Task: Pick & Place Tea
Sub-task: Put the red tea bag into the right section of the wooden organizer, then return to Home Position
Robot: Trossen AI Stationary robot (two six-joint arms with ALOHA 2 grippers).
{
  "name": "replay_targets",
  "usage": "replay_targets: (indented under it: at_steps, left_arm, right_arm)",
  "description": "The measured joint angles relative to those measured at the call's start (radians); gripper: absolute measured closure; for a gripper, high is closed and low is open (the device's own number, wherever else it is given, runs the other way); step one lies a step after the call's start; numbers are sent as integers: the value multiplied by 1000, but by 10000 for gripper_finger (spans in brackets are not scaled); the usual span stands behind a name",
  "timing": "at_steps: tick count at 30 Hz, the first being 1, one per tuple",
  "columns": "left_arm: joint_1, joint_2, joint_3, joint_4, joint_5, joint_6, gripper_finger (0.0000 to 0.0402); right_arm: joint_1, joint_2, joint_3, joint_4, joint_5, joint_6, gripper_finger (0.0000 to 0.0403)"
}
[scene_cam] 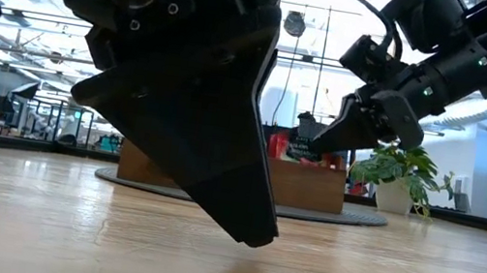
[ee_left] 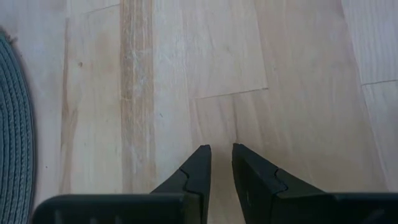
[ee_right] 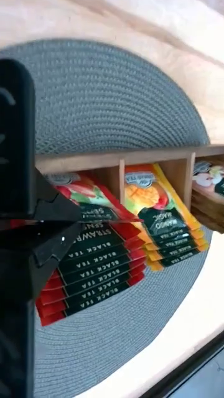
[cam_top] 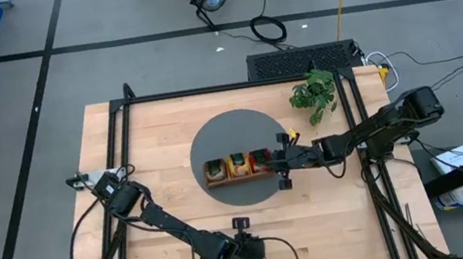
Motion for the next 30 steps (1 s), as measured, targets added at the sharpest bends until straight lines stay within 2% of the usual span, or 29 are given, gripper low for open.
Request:
replay_targets:
  at_steps: [5,14,19,24,30]
  left_arm:
    - [0,0,0,2,0,5,330]
    - [-1,0,0,-14,0,4,330]
    - [-1,-5,0,-26,-12,5,330]
    - [-1,-53,0,-83,-41,-30,330]
    - [-20,-101,0,-113,-97,-27,330]
  right_arm:
    - [0,7,0,-7,-7,0,386]
    - [1,-8,0,25,-5,1,290]
    - [8,-9,0,52,-4,1,250]
    - [13,-9,0,47,-4,30,232]
    - [53,-21,-1,40,-3,51,231]
